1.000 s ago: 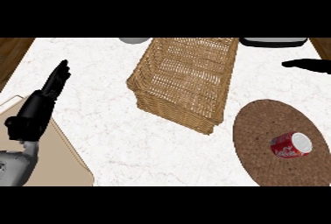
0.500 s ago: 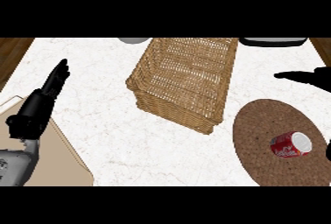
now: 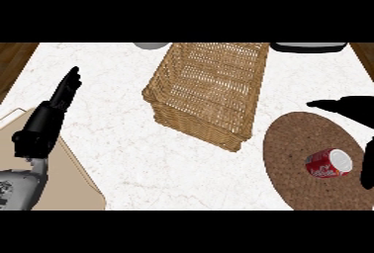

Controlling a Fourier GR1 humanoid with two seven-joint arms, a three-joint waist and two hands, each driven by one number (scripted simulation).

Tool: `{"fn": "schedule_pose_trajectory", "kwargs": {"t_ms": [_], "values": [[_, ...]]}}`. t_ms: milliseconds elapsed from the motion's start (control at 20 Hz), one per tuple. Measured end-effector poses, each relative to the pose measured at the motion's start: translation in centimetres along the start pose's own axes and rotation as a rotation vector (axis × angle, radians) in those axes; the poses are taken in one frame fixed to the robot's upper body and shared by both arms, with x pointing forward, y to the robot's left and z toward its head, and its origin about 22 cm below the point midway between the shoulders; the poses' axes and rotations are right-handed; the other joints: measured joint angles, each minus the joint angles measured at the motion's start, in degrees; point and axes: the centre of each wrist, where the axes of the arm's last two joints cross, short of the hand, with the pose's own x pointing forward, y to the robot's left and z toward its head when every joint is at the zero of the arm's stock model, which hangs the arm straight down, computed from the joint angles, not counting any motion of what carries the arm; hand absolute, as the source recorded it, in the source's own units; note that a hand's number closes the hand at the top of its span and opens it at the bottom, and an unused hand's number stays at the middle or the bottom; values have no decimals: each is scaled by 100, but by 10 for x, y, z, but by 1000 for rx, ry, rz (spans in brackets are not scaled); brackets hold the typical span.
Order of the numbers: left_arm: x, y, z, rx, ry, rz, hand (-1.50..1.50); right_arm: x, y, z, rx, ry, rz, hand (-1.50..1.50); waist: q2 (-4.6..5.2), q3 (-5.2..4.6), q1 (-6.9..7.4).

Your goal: Pick the can from the placemat and place it in the basket

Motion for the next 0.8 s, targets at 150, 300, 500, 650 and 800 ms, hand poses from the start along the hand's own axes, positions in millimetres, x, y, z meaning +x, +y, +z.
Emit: {"fn": "schedule_pose_trajectory", "kwargs": {"t_ms": [150,300,500,650,800], "values": [[-2,1,4,-1,5,5,0,-3,14,-11,8,13,12,-150,-2,0,-4],[4,4,3,-6,2,1,0,-10,24,-20,-3,20,14,-150,-2,1,-2],[-7,7,1,-1,9,1,0,-18,43,-29,-16,17,16,-150,-1,0,-19],[-5,5,4,2,7,4,0,-20,50,-35,-31,7,16,-150,-3,1,-14],[-3,3,7,3,6,0,0,-18,56,-38,-49,4,17,-150,-6,0,-13]]}}
